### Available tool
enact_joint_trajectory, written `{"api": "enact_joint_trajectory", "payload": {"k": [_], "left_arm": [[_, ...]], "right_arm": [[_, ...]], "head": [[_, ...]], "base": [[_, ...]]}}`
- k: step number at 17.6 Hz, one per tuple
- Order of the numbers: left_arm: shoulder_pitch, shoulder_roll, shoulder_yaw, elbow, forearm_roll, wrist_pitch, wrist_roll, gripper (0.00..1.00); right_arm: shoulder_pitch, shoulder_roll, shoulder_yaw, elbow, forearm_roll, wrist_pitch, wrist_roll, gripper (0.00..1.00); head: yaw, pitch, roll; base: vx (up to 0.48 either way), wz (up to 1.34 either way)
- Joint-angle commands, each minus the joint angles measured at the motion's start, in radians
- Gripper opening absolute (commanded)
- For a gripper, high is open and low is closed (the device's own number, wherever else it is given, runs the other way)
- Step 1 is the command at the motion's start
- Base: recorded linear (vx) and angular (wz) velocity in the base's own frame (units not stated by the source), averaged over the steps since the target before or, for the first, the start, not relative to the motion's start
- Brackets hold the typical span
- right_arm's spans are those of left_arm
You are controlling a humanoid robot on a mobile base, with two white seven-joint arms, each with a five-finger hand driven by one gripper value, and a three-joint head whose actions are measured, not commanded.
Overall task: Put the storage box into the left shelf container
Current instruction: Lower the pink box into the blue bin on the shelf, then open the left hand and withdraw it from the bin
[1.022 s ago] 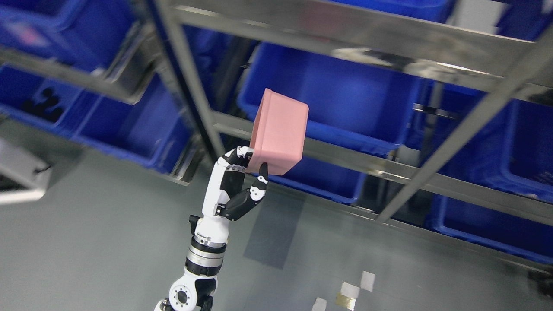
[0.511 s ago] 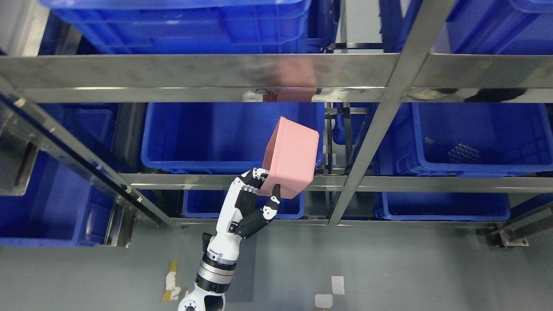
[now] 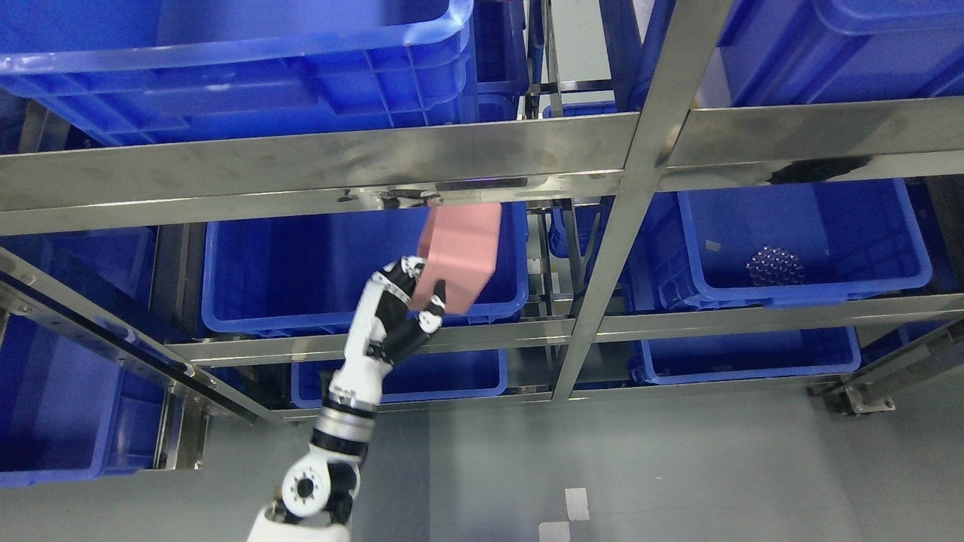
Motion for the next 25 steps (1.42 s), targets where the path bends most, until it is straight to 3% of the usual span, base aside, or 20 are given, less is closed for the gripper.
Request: {"api": "enact_joint_trajectory", "payload": {"k": [1,6,9,10,11,12,14,18,22,25], "left_arm": [[-0.219,0.018,0.183,0.322,0.001,0.041,0.001,0.05],[-0.437,0.018,0.183,0.682,0.001,0.044,0.001,0.08],[-0.485,0.018,0.171,0.750,-0.001,0.042,0.001,0.20],[-0.486,0.018,0.164,0.749,-0.008,0.042,0.002,0.31],[-0.486,0.018,0.143,0.749,-0.011,0.042,0.002,0.51],[-0.486,0.018,0.128,0.749,-0.011,0.039,0.002,0.63],[-0.486,0.018,0.123,0.749,-0.011,0.032,0.004,0.75],[-0.485,0.018,0.121,0.714,-0.011,0.007,0.005,0.95],[-0.427,0.018,0.140,0.574,-0.010,0.001,0.016,0.99],[-0.278,0.018,0.172,0.312,-0.010,0.012,0.017,0.99]], "right_arm": [[-0.006,-0.017,-0.003,-0.017,-0.002,-0.001,0.001,1.00],[-0.006,-0.017,-0.003,-0.017,-0.002,-0.001,0.001,1.00],[-0.006,-0.017,-0.003,-0.017,-0.002,-0.001,0.000,1.00],[-0.006,-0.017,-0.003,-0.017,-0.002,-0.001,0.000,1.00],[-0.006,-0.017,-0.003,-0.017,-0.002,-0.001,0.000,1.00],[-0.006,-0.017,-0.003,-0.017,-0.002,-0.001,0.000,1.00],[-0.006,-0.017,-0.003,-0.017,-0.002,-0.001,0.001,1.00],[-0.006,-0.017,-0.003,-0.017,-0.002,-0.001,0.000,1.00],[-0.006,-0.017,-0.003,-0.017,-0.002,-0.001,0.000,1.00],[-0.006,-0.017,-0.003,-0.017,-0.002,-0.001,0.001,1.00]], "head": [[0.0000,0.000,0.000],[0.0000,0.000,0.000],[0.0000,0.000,0.000],[0.0000,0.000,0.000],[0.0000,0.000,0.000],[0.0000,0.000,0.000],[0.0000,0.000,0.000],[0.0000,0.000,0.000],[0.0000,0.000,0.000],[0.0000,0.000,0.000]], "base": [[0.000,0.00],[0.000,0.00],[0.000,0.00],[0.000,0.00],[0.000,0.00],[0.000,0.00],[0.000,0.00],[0.000,0.00],[0.000,0.00],[0.000,0.00]]}}
